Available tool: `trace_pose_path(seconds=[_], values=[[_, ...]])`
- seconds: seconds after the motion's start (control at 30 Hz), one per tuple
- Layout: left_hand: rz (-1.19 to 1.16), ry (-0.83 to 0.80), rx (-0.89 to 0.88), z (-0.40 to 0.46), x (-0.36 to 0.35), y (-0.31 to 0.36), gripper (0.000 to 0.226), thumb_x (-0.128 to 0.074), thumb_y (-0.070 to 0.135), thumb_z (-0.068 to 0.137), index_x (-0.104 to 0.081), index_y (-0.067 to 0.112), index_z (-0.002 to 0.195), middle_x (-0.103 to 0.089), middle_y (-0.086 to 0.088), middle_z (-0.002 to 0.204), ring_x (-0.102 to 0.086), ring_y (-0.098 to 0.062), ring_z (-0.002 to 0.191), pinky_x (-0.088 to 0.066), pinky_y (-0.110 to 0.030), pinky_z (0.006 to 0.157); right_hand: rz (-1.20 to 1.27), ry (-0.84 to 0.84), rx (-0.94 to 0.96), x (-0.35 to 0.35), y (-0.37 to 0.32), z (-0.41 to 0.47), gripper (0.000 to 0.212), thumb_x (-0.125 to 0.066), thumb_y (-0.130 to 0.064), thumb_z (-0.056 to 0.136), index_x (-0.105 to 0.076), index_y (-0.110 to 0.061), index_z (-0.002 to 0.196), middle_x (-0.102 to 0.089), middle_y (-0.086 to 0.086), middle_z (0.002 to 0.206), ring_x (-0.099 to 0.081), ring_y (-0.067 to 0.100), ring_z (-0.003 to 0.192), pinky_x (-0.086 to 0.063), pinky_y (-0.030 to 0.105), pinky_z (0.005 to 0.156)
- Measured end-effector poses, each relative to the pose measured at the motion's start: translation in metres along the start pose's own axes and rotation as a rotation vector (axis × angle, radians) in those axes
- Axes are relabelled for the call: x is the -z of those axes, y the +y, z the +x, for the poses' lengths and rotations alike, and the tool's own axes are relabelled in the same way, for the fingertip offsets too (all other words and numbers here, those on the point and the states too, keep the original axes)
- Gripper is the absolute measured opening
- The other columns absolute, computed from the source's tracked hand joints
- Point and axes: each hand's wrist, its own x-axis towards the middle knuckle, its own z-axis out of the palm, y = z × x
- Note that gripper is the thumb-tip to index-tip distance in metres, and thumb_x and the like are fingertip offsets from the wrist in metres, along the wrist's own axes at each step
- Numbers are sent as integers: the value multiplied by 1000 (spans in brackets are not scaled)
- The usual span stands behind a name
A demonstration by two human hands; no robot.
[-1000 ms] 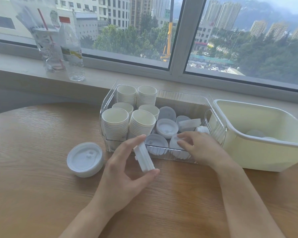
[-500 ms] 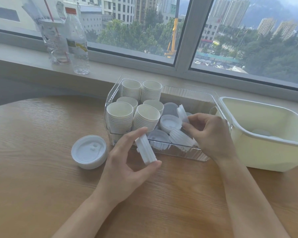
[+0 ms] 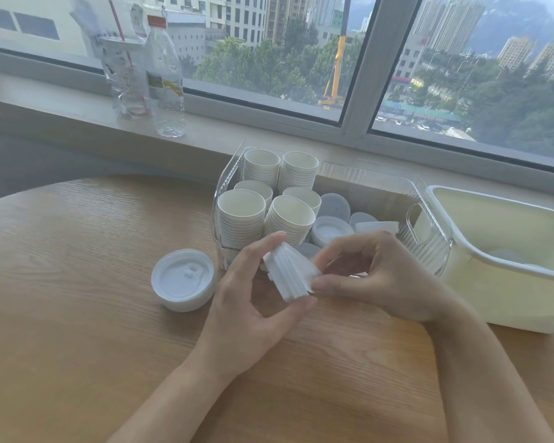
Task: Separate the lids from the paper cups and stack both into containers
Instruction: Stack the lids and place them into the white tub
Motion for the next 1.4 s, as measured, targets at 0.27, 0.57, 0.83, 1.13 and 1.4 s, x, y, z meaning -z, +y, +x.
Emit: trace_pose_path(seconds=[0.27,0.57,0.83,1.13,1.4], values=[[-14,-19,-15,-1,1,1,78,-92,27,77,-52,31,144,-67,6,128,-69,-26,116,-57,-50,95,24,-99,-6,-5,4,3,21,-81,-13,90,-78,-7,110,-78,9,110,-73,31,109,-57,49,102],[-27,-57,-67,0,1,12,80,-93,25,77,-53,25,146,-65,12,139,-65,-16,128,-57,-36,100,-44,-71,-80,0,10,3,69,-90,-20,79,-61,-29,140,-71,-8,131,-67,13,123,-54,43,106],[64,-30,-30,-1,0,4,79,-96,25,74,-56,34,142,-62,23,135,-60,-10,130,-53,-29,101,-132,307,-55,5,27,10,35,-80,-41,87,-73,-30,119,-74,-16,115,-67,4,114,-54,25,96],[52,20,4,2,3,-4,76,-88,42,74,-55,37,143,-64,17,132,-63,-20,125,-57,-47,99,-779,342,-347,22,46,43,35,-69,-38,97,-68,-34,132,-68,-11,133,-55,16,131,-35,34,110],[30,21,16,1,3,-7,78,-91,37,73,-56,36,143,-63,17,134,-64,-21,126,-57,-48,99,-1202,201,-486,28,72,71,27,-67,-43,98,-71,-40,124,-66,-5,124,-49,22,124,-32,42,104]])
